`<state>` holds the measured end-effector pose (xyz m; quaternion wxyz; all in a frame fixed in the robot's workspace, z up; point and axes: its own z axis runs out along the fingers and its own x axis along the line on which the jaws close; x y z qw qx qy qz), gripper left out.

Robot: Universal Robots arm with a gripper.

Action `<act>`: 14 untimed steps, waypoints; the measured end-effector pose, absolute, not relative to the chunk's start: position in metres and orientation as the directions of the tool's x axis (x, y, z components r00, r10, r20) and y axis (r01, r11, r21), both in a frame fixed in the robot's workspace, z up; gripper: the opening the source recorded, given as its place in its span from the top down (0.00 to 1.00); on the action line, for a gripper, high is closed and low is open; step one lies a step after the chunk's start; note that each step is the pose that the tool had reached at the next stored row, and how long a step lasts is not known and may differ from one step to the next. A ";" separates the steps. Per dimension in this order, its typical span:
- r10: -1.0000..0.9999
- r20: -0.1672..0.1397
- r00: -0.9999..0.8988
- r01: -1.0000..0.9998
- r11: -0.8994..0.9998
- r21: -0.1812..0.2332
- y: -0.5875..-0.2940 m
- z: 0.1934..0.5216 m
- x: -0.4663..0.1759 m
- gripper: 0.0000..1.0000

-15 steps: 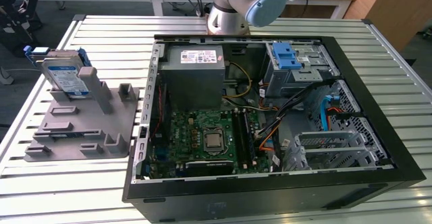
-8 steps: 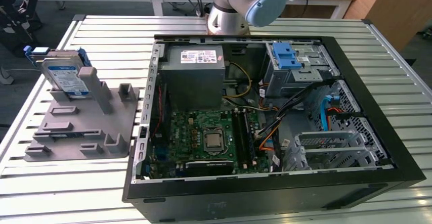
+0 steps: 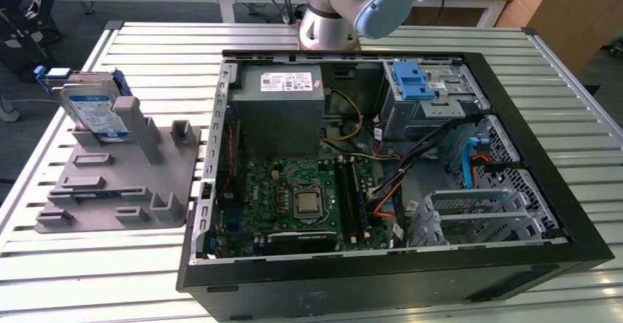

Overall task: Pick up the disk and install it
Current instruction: 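Pick up the disk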

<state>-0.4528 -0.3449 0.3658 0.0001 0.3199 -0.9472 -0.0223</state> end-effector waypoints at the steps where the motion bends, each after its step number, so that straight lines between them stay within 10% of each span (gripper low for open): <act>1: -0.616 -0.014 -0.788 -0.616 0.787 0.042 -0.345 0.366 -0.453 0.89; 14: -0.767 -0.014 -0.642 -0.766 0.641 0.042 -0.345 0.365 -0.453 0.89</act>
